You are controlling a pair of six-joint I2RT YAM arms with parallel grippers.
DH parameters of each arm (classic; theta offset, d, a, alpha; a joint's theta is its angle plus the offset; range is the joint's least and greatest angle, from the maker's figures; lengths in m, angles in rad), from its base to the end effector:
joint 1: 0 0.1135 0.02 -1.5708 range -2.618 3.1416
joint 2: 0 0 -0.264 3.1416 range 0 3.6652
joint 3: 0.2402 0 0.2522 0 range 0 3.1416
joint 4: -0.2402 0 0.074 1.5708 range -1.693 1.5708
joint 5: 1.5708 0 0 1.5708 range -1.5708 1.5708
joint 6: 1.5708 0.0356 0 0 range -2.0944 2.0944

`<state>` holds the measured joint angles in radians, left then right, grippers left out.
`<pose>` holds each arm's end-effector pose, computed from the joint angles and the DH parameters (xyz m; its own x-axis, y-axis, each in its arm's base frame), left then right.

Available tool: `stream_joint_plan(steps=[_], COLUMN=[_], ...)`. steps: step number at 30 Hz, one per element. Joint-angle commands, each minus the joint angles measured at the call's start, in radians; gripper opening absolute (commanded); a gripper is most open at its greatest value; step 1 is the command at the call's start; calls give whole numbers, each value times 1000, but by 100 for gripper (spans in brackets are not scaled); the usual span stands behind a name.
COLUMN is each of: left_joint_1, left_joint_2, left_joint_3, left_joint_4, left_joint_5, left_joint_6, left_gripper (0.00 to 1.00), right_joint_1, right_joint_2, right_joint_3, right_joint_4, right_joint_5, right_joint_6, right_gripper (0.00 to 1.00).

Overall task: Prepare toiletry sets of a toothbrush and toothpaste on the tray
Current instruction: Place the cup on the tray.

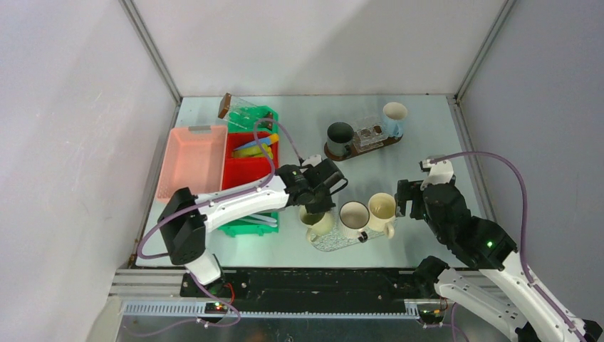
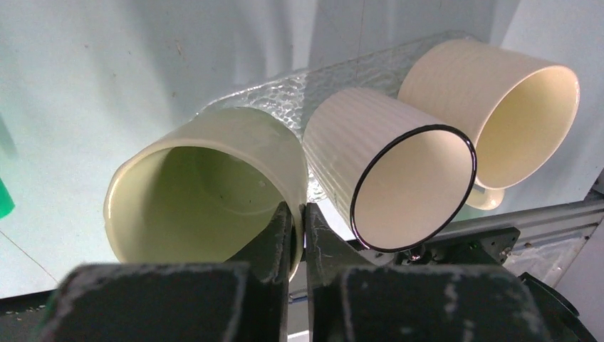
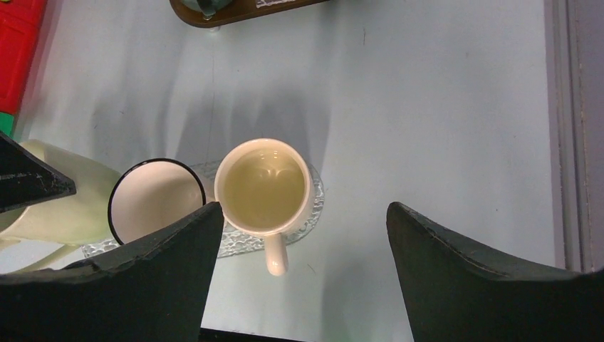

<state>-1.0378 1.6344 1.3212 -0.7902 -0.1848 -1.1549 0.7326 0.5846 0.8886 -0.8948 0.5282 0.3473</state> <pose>0.1771 -0.2873 0.2613 -0.9192 -0.2115 -0.3321 -0.0899 0.9340 -0.3459 0.0883 0.0553 0.3314 -0.4801 -0.0365 -0.8765 -0.1096 0.9938 0.0187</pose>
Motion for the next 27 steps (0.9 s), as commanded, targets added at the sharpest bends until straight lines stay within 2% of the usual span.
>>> stream_joint_plan(steps=[1,11,19,27], left_joint_1=[-6,-8,-9,6], left_joint_2=[-10,21,-36,-131], left_joint_3=[0,-5,23,52], left_joint_4=[56,83,27,-81], left_joint_5=[55,107,36,-56], left_joint_6=[-41,-16,6,77], left_gripper=[13,28,39,42], right_joint_1=[2,2,3,3], right_joint_2=[-15,-14,-13,-11], right_joint_3=[-13,-19,-19,-19], right_joint_4=[49,54,52,50], right_joint_5=[11,9,16,19], right_joint_6=[-11,-12,-13,-13], right_gripper=[88,88,88,88])
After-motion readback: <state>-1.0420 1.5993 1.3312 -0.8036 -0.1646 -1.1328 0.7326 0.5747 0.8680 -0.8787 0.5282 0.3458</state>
